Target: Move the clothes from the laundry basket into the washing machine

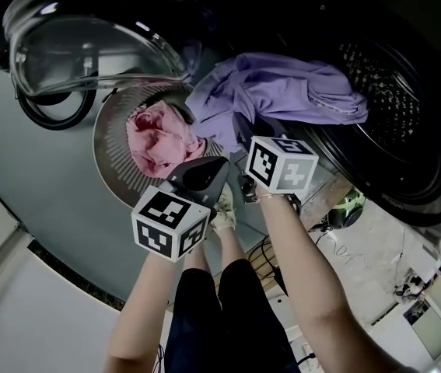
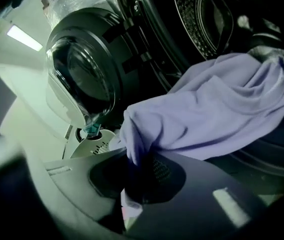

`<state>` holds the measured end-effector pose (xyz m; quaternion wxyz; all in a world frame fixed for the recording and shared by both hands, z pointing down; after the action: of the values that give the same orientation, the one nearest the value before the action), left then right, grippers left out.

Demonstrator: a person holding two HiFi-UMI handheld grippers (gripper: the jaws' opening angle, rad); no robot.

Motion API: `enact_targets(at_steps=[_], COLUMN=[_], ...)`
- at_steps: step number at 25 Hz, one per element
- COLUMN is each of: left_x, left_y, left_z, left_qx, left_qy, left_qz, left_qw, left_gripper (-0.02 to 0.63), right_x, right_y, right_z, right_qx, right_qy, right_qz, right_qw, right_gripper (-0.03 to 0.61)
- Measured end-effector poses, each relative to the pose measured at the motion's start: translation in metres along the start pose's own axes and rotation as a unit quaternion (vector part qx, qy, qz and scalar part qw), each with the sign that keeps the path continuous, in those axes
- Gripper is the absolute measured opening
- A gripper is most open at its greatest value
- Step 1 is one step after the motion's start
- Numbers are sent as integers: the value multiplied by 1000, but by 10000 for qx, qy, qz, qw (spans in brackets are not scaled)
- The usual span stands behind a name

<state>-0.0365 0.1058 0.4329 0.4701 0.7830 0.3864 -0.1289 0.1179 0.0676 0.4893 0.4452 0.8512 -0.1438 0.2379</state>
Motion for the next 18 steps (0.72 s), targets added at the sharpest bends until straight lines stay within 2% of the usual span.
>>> enact_targets(at_steps=[3, 7, 11, 18], left_x=[4, 10, 20, 37], left_y=[0, 2, 7, 17], left_z=[7, 14, 24, 30], left_qx=[50, 84, 158, 99], left_qy=[36, 75, 47, 158], left_qz=[-16, -55, -117, -307], left_qw=[10000, 9999, 9998, 9994], left_gripper=[2, 2, 2, 2], right_x=[5, 20, 45, 84], right_y=[-26, -66, -94, -131], right_z=[15, 38, 60, 96], right_qx=[446, 921, 1315, 2020], right_qy=[-193, -626, -657, -715], right_qz=[-129, -654, -1020, -1892], right_qw=[9987, 9916, 9839, 9583], right_gripper=[64, 63, 63, 62])
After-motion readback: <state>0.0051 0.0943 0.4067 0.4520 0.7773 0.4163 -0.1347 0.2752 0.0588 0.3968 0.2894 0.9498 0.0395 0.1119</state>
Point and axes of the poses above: the fingertips, and each gripper's own axes: y forward along the fingers, x to its right, z out of its top, the point moved 9 cm from there along -y, backward along the fingers, and after that the axes turned 8 degrees about z, right-handed, at the moved point
